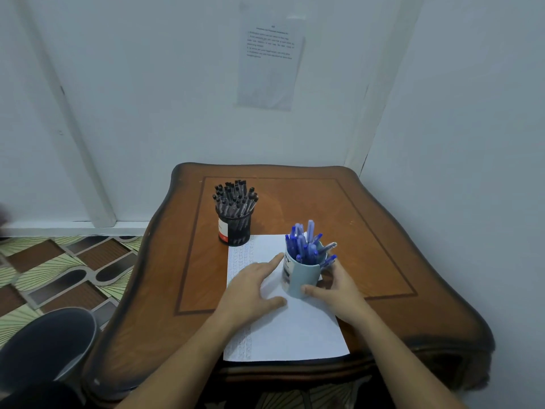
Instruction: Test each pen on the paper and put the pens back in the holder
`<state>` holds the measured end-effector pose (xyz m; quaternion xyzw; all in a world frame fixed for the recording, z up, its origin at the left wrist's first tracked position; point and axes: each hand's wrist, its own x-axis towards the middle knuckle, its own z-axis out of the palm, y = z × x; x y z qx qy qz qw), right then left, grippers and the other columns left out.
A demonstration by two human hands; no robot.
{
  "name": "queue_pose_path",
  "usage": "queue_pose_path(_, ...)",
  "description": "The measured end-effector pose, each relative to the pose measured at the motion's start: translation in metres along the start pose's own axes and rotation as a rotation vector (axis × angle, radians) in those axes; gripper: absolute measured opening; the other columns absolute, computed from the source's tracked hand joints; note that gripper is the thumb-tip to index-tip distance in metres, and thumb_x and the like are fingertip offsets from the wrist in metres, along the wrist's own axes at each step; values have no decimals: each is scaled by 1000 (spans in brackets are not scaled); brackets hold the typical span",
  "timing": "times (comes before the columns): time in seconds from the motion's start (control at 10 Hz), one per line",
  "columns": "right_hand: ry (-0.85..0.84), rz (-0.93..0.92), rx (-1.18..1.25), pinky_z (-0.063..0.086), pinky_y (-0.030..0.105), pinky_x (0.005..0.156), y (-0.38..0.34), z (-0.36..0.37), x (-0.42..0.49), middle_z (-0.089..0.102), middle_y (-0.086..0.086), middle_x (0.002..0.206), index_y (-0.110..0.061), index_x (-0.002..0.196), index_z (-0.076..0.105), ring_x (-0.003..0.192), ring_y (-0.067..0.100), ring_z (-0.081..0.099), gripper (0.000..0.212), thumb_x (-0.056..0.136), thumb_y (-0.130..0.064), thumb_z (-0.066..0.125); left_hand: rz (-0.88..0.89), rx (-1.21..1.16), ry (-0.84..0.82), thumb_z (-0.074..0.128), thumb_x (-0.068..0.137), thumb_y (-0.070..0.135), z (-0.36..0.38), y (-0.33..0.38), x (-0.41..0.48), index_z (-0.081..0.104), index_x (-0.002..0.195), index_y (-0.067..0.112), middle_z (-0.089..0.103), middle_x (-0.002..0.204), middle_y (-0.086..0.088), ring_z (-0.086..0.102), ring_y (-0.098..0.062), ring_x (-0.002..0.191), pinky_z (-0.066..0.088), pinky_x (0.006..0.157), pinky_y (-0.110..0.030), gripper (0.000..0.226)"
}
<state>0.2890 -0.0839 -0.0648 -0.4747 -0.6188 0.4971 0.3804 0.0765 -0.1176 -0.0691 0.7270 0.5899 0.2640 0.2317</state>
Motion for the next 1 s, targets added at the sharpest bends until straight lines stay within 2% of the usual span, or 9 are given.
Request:
queue_pose_path(0.1,30,-13,2,53,18,75,0,-2,16,66,-10,118,-29,123,53,99,1,67,61,75,-5,84,-63,307,-27,50,71,73,2,-18,-7,26,146,48,39,147,13,24,-16,141,21,114,-41,82)
queue_pose_path(0.2,59,-29,9,54,19,78,1,-4,45,65,-9,120,-27,127,51,101,4,67,65,75,-6,84,-98,368,-56,37,76,77,6,-22,-14,30,146,42,21,158,9,6,-18,147,6,119,-40,79)
queue_pose_path(0.3,112,-35,9,53,14,75,-1,-5,77,62,-14,117,-26,129,47,104,5,62,67,76,-6,83,-106,369,-44,24,72,80,8,-21,-16,28,147,42,15,159,10,1,-16,148,-2,119,-37,84)
queue_pose_path(0.4,161,-34,9,51,9,69,-2,-4,106,58,-17,113,-21,133,45,99,0,58,68,78,-3,80,-105,380,-9,25,75,79,12,-23,-18,27,147,42,15,159,12,-1,-14,147,-3,119,-36,81)
queue_pose_path(0.5,215,-32,4,50,10,69,2,-3,126,58,-9,118,-16,137,44,98,2,58,71,78,-2,79,-116,397,9,29,80,77,16,-23,-20,25,147,43,13,159,13,-3,-13,147,-5,119,-36,76)
queue_pose_path(0.6,225,-34,4,51,13,72,7,-2,136,59,-6,123,-19,138,44,106,9,60,72,78,-4,81,-115,399,22,29,80,77,18,-23,-20,26,146,44,13,158,15,-5,-11,147,-6,119,-35,74)
queue_pose_path(0.8,199,15,-56,49,25,92,20,-4,136,56,-1,138,-18,145,40,121,18,57,73,83,-9,78,-122,377,17,29,80,77,16,-23,-20,27,145,44,14,158,16,-4,-11,147,-7,118,-35,74)
queue_pose_path(0.9,201,75,-64,46,26,97,14,-4,124,53,4,145,-13,146,40,126,18,55,66,89,-4,70,-132,355,13,32,81,76,14,-19,-19,29,145,43,15,158,16,-2,-10,147,-6,119,-34,73)
queue_pose_path(1.0,243,94,-174,40,25,97,13,4,93,51,1,146,-14,147,41,131,18,49,61,92,-11,68,-125,334,-4,34,82,74,13,-18,-24,33,144,40,19,157,14,2,-11,147,-2,120,-34,71)
